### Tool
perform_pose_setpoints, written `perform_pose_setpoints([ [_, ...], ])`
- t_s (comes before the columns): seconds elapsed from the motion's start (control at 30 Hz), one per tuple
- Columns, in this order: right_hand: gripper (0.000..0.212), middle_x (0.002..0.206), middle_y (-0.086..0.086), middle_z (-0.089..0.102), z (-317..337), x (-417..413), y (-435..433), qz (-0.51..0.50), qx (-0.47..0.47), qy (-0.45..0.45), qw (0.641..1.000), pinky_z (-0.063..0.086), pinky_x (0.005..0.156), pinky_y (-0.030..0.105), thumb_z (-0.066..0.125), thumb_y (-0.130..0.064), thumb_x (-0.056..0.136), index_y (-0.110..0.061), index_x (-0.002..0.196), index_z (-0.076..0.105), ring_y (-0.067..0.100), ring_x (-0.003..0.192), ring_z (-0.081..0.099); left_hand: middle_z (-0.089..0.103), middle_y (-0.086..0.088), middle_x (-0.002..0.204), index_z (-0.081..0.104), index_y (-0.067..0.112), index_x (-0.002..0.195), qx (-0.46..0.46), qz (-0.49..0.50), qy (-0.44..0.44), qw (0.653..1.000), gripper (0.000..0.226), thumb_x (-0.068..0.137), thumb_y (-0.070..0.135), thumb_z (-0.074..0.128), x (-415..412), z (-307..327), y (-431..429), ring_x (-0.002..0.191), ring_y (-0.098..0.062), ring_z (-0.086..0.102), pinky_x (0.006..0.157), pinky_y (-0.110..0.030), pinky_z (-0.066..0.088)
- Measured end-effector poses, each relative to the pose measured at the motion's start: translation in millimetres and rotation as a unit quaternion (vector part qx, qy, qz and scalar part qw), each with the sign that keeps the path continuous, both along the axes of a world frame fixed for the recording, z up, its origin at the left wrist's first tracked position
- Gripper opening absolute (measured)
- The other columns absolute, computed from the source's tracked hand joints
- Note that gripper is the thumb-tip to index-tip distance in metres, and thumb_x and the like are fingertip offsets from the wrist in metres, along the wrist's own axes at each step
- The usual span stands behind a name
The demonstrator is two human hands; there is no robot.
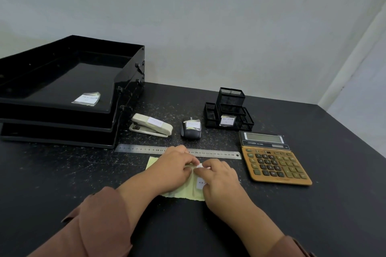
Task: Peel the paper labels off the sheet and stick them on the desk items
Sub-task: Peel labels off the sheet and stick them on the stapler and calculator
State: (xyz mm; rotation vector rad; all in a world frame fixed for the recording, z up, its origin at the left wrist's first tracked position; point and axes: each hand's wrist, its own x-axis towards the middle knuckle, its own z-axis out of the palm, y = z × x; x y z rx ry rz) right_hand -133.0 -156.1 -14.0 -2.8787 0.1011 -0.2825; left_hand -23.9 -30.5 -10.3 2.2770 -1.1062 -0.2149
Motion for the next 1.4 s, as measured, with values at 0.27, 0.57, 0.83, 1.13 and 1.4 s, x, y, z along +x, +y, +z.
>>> perform_pose_setpoints([
  [0.27,0.039,0.108,0.000,0.051,-0.7,2.3,0.9,-0.017,-0.004,-0.002,1.000,0.031,0.084,0.030,0.038,-0.016,0.086,-0.023,0.122,0.053,0.020,0.100,0.041,0.044,0.010,0.101,0.063,0.030,0.111,-0.009,-0.001,0.005,1.000,0.029,0.089,0.016,0.050,0.7,-2.1,-0.4,0.109,-0.013,0.036,0.096,-0.025,0.030],
  [0.57,0.026,0.105,-0.004,0.053,1.4,-0.1,-0.9,-0.063,0.049,-0.005,0.997,0.034,0.087,0.030,0.043,-0.024,0.089,-0.026,0.108,0.061,0.017,0.100,0.043,0.042,0.013,0.099,0.061,0.032,0.114,-0.015,-0.003,-0.008,1.000,0.031,0.089,0.017,0.049,3.0,-7.0,-1.3,0.105,-0.010,0.035,0.094,-0.022,0.029],
  [0.83,0.020,0.099,-0.009,0.050,5.4,-0.5,-1.7,-0.053,0.104,-0.014,0.993,0.034,0.089,0.031,0.042,-0.019,0.093,-0.025,0.098,0.060,0.014,0.097,0.043,0.038,0.019,0.091,0.063,0.033,0.109,-0.025,-0.002,-0.020,0.999,0.028,0.088,0.019,0.050,4.1,-11.6,-2.0,0.099,-0.007,0.034,0.090,-0.020,0.028],
  [1.13,0.022,0.096,-0.016,0.053,8.7,-2.1,-3.8,-0.040,0.139,-0.006,0.990,0.033,0.089,0.029,0.049,-0.015,0.086,-0.028,0.099,0.060,0.009,0.100,0.046,0.039,0.015,0.095,0.062,0.033,0.110,-0.028,0.001,-0.044,0.999,0.027,0.089,0.022,0.049,2.3,-13.2,-2.4,0.098,-0.007,0.034,0.092,-0.022,0.030],
  [1.4,0.040,0.078,-0.014,0.062,16.0,-9.0,-4.8,-0.073,0.333,-0.074,0.937,0.046,0.068,0.011,0.058,-0.008,0.082,-0.047,0.074,0.060,-0.003,0.077,0.056,0.045,0.009,0.101,0.058,0.030,0.111,-0.026,0.002,-0.134,0.991,0.024,0.090,0.029,0.046,-3.2,-15.4,-2.6,0.091,-0.010,0.031,0.091,-0.023,0.030],
])
